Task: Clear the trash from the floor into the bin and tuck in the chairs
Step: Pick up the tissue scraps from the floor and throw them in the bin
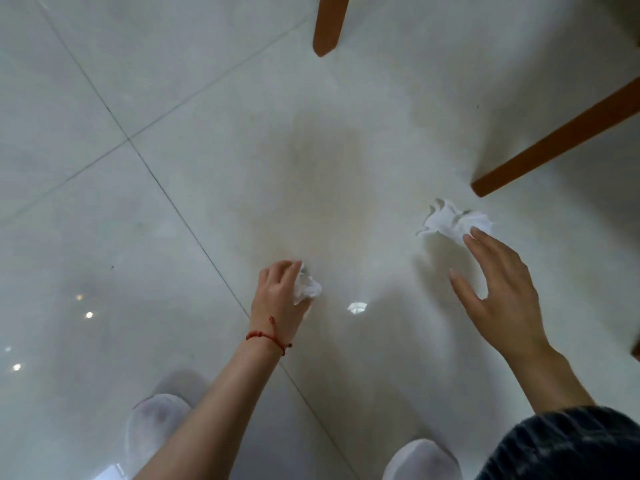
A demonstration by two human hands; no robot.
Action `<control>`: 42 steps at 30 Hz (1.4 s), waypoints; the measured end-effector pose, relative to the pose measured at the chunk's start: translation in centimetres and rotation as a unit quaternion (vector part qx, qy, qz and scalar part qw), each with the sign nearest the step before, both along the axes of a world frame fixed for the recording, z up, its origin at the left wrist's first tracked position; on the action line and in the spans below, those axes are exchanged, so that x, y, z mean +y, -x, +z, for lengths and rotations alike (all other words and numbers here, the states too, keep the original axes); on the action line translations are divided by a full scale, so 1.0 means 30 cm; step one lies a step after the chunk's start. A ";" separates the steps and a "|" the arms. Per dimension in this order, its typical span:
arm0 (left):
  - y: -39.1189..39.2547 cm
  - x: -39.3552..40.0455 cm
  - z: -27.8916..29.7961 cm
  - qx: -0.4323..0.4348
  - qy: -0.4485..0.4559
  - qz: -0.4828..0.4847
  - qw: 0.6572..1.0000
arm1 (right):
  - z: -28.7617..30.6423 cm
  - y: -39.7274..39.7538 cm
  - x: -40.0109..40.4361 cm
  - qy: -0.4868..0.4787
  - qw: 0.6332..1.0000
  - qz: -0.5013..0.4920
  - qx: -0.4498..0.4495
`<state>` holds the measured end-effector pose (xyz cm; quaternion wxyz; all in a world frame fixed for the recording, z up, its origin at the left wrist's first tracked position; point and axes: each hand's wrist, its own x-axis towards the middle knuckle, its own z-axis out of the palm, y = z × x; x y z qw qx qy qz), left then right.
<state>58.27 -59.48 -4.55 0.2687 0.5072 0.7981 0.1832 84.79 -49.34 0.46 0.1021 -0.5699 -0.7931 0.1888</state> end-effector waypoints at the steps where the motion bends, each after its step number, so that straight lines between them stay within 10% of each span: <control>1: 0.000 0.006 -0.012 0.009 -0.010 0.008 1.000 | -0.016 0.002 0.009 -0.005 1.000 0.001 0.005; 9: 0.005 0.061 -0.015 -0.066 -0.014 0.225 0.972 | -0.093 0.018 0.030 -0.039 0.999 -0.002 0.033; 19: -0.094 0.070 -0.003 -0.403 0.016 0.406 0.820 | -0.121 0.005 0.097 -0.018 0.993 -0.104 0.060; 34: -0.138 0.090 0.012 -0.415 0.000 0.396 0.819 | -0.242 0.144 0.198 0.011 0.990 -0.137 -0.024; 42: -0.137 0.106 0.006 -0.413 0.003 0.399 0.819 | -0.250 0.174 0.190 -0.003 0.982 -0.155 0.105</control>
